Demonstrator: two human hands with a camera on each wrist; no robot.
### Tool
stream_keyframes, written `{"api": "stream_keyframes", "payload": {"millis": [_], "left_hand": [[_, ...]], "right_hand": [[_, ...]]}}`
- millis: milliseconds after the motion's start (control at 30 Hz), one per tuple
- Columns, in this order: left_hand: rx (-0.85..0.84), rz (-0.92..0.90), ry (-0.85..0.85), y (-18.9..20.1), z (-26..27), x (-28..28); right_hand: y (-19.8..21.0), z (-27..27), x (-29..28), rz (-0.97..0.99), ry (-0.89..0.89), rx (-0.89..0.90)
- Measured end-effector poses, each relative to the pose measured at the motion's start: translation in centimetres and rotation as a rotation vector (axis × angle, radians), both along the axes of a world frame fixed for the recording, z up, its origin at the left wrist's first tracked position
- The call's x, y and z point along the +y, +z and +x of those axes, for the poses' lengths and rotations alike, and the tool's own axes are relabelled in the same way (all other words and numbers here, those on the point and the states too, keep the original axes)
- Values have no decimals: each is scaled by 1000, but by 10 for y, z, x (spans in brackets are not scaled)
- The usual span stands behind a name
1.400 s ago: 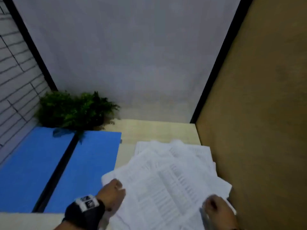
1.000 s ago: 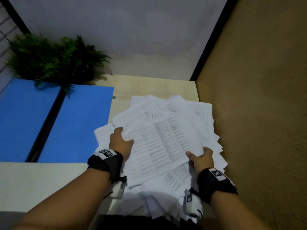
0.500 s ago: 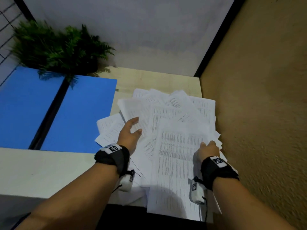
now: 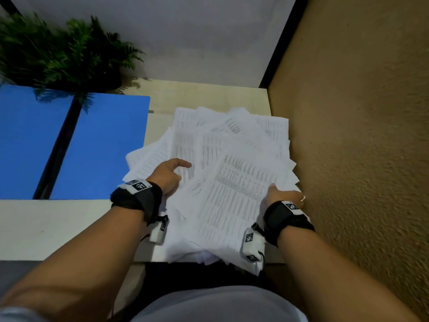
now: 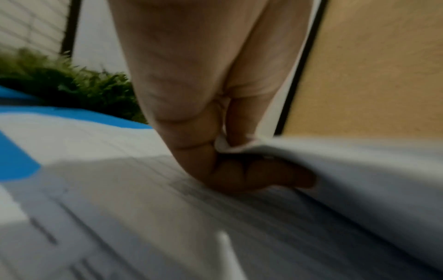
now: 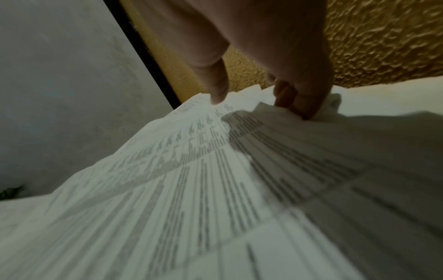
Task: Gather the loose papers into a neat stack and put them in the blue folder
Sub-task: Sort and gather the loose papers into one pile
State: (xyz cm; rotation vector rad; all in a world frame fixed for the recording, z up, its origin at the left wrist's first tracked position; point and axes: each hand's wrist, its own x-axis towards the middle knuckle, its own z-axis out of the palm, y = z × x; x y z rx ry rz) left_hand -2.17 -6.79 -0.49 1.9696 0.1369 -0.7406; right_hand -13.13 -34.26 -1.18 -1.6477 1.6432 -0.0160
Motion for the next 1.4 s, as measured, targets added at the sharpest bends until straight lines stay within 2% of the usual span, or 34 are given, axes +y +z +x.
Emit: {"api": "stream_keyframes", "payload": {"millis": [67, 133, 167, 267, 333, 467, 600, 667, 767, 833, 933, 1033, 1166, 1300, 1366, 1400], "left_hand": [[51, 53, -164, 4, 2, -2], [41, 93, -260, 5, 2, -7], [24, 89, -244, 4, 1, -14], [-18, -42, 64, 7, -6, -35], [8, -98, 163, 3, -7, -49], [49, -44, -38, -5, -22, -67], [-29, 22, -66, -1, -33, -71], [-65, 0, 56, -1, -31, -57], [-86, -8, 349, -6, -29, -22], [-77, 43, 485, -9, -35, -2], [24, 215, 547, -12, -48, 16], [108, 232, 632, -18, -52, 20], [126, -8, 707, -26, -55, 10], [18, 100, 644, -29, -54, 7], [-40, 122, 615, -27, -54, 8], [-70, 114, 587, -27, -54, 9]], "right_hand": [[-2, 1, -2, 99, 51, -3], [-7, 2, -5, 231, 82, -95], [-10, 3, -7, 245, 88, -142], [-14, 3, -10, 171, 160, -152], [-16, 4, -4, 188, 232, -168], [-31, 7, -1, 173, 386, -185], [-10, 12, 3, 123, 490, -223], [-2, 15, 0, 95, 496, -257], [4, 23, -6, -79, 488, -229], [9, 30, -6, -175, 621, -187], [14, 44, 5, -246, 916, -31], [11, 52, 19, -227, 1094, 133], [-2, 44, 27, -45, 1025, 128], [0, 37, 30, 77, 1009, 153], [-1, 39, 25, 101, 882, 155], [-4, 39, 20, 100, 741, 141]]}}
